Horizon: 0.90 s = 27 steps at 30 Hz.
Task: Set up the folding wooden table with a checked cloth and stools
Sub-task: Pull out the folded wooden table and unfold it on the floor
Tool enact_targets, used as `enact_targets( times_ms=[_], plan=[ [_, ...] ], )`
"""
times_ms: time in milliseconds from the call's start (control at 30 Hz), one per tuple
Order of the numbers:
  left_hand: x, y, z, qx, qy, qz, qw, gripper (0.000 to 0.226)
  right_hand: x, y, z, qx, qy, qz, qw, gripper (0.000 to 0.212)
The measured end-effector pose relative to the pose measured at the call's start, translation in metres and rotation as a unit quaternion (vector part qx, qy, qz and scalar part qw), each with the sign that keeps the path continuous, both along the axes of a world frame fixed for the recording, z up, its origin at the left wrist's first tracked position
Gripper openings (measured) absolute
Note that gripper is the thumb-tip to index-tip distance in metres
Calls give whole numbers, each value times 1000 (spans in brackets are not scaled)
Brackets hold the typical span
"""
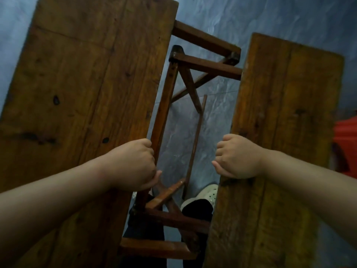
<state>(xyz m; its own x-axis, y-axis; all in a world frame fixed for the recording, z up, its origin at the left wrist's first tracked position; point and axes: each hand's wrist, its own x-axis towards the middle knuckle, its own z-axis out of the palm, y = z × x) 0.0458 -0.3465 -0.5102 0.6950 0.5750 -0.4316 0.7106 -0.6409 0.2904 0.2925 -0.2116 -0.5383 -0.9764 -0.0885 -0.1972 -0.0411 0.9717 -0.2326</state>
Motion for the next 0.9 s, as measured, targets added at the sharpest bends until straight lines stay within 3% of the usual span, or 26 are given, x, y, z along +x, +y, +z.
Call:
enact_targets(
  times_ms=[233, 400, 900],
  plan=[
    [19, 6, -12, -8, 31, 59, 998, 52, -15, 20, -4, -23, -37, 10, 999, 58],
    [28, 17, -24, 26, 12, 91, 995, 55, -24, 35, 2, -28, -115, 33, 992, 55],
    [56, 54, -63, 63, -16, 140, 988, 53, -42, 67, -18, 34, -181, 74, 980, 52]
  ],
)
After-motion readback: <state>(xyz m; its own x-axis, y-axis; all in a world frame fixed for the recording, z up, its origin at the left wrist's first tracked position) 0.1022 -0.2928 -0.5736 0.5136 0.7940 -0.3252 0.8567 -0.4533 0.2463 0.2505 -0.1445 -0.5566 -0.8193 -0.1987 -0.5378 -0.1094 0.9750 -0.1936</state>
